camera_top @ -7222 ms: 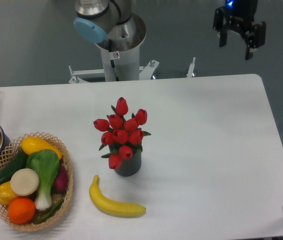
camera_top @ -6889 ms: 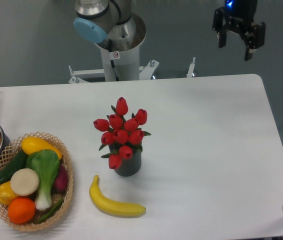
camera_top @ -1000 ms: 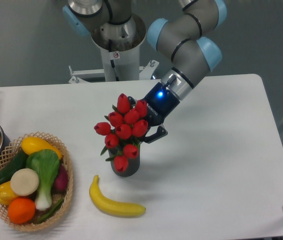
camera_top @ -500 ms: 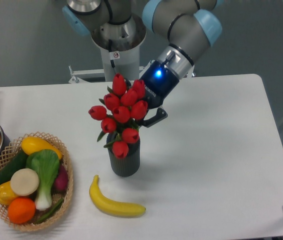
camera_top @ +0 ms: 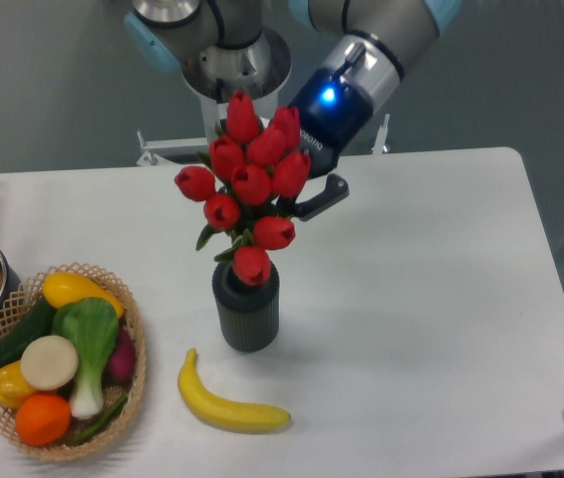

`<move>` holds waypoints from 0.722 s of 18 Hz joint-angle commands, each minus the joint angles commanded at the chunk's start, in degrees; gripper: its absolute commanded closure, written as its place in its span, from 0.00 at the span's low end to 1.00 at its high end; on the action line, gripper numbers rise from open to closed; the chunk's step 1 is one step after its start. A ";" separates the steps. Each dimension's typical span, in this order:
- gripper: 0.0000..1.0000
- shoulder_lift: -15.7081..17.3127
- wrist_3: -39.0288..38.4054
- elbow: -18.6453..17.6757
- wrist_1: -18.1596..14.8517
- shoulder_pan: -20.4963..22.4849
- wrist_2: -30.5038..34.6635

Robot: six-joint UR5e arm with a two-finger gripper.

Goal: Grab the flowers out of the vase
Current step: 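Lift the tulips up out of the dark grey vase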

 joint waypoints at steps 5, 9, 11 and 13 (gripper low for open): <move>0.51 -0.35 -1.41 2.99 0.00 2.28 -0.18; 0.51 -1.23 -0.80 3.08 0.00 7.81 0.09; 0.51 -3.50 -0.62 4.39 0.09 10.09 0.26; 0.51 -5.35 -0.10 5.54 0.09 12.38 0.18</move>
